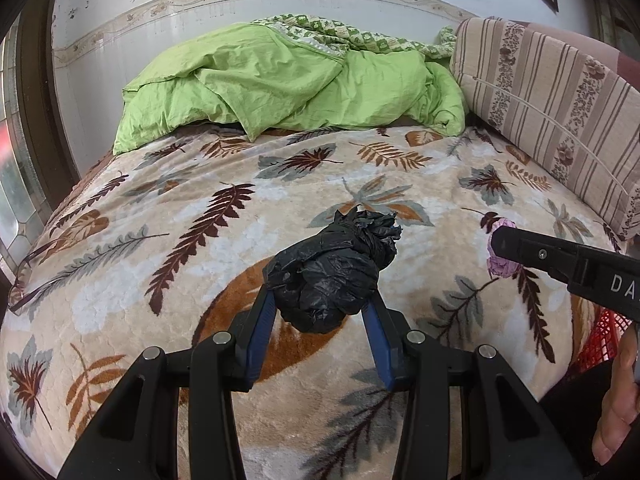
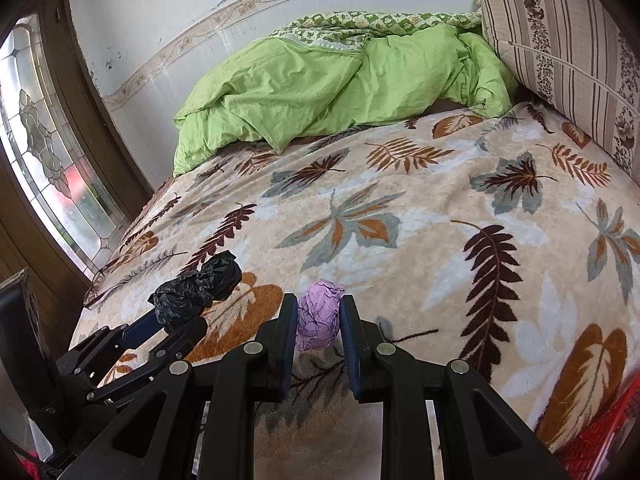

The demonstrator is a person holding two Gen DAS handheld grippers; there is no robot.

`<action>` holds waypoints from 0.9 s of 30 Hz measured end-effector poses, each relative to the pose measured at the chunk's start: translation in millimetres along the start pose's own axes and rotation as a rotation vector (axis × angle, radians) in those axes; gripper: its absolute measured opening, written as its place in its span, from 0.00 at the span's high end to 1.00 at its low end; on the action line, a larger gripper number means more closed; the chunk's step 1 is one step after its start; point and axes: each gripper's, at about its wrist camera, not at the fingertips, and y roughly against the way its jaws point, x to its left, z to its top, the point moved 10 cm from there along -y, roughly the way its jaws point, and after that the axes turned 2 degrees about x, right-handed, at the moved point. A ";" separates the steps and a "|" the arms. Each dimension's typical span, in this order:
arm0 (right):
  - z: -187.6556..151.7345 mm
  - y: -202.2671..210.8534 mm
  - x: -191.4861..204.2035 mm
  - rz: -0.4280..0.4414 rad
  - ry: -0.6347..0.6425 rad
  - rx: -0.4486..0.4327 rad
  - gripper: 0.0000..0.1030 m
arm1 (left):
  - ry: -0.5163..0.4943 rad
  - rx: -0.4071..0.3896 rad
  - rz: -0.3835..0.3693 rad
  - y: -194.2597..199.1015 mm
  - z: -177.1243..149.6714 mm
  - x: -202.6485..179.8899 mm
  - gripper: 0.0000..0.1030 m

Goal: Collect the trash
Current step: 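Lift the black bag and pink wrapper off the bed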

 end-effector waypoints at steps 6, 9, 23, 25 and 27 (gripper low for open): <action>-3.9 29.4 -4.2 0.012 -0.021 -0.026 0.78 | -0.016 -0.003 -0.075 19.3 0.7 -22.8 0.59; -6.4 53.5 -13.4 0.010 -0.040 -0.048 0.78 | -0.044 -0.008 -0.141 31.5 3.0 -45.4 0.59; -11.2 182.0 -113.0 -0.097 -0.208 -0.186 0.78 | -0.212 -0.023 -0.395 78.6 19.8 -173.5 0.59; -14.9 202.5 -133.6 -0.128 -0.244 -0.206 0.78 | -0.256 -0.021 -0.440 85.8 20.2 -199.2 0.59; -20.5 222.0 -152.6 -0.162 -0.272 -0.221 0.78 | -0.287 -0.015 -0.484 90.6 19.9 -222.5 0.59</action>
